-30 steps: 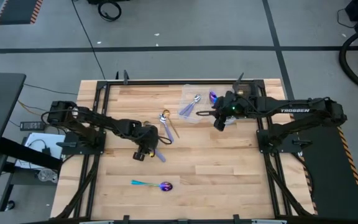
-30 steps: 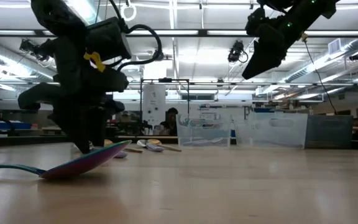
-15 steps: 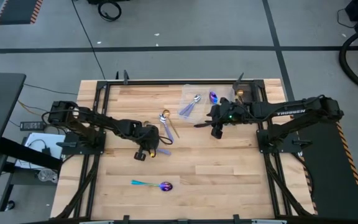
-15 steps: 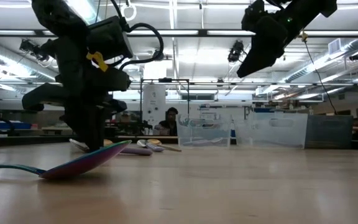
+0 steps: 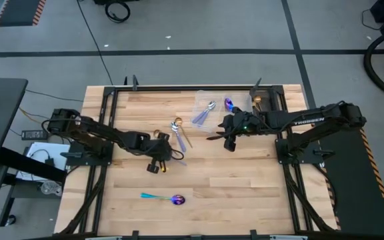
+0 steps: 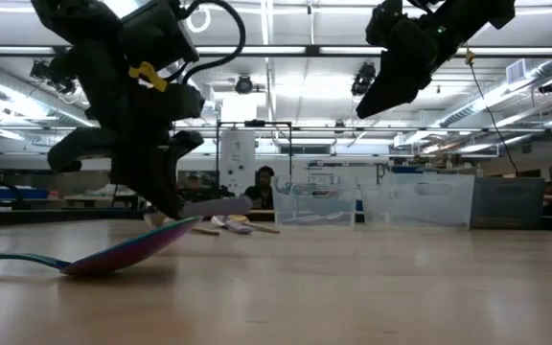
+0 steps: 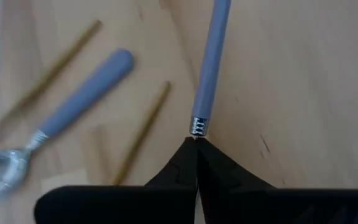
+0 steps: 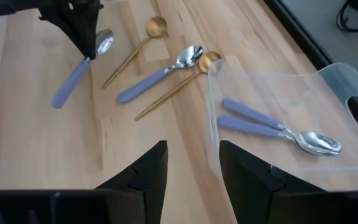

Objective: Sort silverware by color (type)
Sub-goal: Put the left gray spoon into the left transparent bin

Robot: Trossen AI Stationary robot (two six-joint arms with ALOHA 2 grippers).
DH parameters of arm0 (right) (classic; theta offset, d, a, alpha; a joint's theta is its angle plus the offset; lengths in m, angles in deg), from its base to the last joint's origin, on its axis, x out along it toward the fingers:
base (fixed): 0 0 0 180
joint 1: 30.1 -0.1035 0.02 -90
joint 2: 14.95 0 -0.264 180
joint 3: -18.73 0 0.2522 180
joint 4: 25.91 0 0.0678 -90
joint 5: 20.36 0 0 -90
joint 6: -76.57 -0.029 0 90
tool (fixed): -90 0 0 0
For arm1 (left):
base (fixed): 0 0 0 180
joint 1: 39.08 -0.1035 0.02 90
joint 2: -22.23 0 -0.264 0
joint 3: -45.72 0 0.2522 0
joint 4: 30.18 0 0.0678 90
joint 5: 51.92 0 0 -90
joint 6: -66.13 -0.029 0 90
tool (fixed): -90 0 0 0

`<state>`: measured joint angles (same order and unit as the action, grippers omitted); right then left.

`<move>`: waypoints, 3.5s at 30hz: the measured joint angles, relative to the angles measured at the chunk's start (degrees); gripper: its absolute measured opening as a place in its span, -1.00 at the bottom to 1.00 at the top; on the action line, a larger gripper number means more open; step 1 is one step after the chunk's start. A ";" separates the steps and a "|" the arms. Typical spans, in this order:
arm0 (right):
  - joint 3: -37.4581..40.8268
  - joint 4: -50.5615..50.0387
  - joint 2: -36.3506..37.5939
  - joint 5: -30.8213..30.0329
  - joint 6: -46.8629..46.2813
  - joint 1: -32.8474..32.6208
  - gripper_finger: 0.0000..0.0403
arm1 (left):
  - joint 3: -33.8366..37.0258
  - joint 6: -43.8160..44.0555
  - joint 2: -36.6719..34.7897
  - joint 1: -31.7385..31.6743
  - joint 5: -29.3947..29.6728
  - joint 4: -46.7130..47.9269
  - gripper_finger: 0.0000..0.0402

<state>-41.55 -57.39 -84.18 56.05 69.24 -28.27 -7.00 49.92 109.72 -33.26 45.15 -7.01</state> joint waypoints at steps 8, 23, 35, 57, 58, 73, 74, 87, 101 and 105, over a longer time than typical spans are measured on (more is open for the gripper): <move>0.00 2.41 -4.93 1.84 0.00 0.00 -0.23 | -0.04 -1.65 0.04 2.36 9.62 -8.18 -0.96; 0.00 13.39 -10.89 -2.82 5.41 -1.69 -0.21 | -0.15 -4.85 0.11 -1.88 11.45 -22.45 -0.98; 0.00 13.24 -9.37 -1.78 9.17 -2.22 -0.20 | -0.15 -5.71 0.09 -4.17 11.51 -35.03 -0.98; 0.00 35.75 -9.17 0.17 26.52 -3.26 -0.21 | -0.17 -2.36 0.00 -6.38 9.55 -52.76 -0.99; 0.00 36.09 -9.17 0.21 26.94 -3.27 -0.23 | -0.17 -2.38 0.00 -6.37 9.55 -52.83 -0.99; 0.00 38.61 -9.25 5.23 28.59 -0.86 -0.79 | -0.17 -2.40 0.00 -6.36 9.71 -53.96 -0.97; 0.00 38.64 -9.25 5.90 28.59 -0.50 -0.79 | -0.17 -2.39 0.00 -6.38 9.75 -53.96 -0.96; 0.00 37.29 -9.41 8.35 28.54 0.74 -0.79 | -0.17 -2.40 -0.11 -6.21 15.20 -52.83 -0.50; 0.02 29.40 -9.47 3.81 33.65 4.67 -0.76 | -0.22 2.71 -4.66 1.31 31.01 -39.15 0.00; 0.02 28.33 -9.47 2.74 36.53 6.82 -0.76 | -0.24 7.84 -4.74 2.60 31.04 -33.81 -0.05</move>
<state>-41.53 -29.06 -93.65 58.79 105.76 -21.45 -7.24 57.76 104.97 -30.66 76.19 -40.82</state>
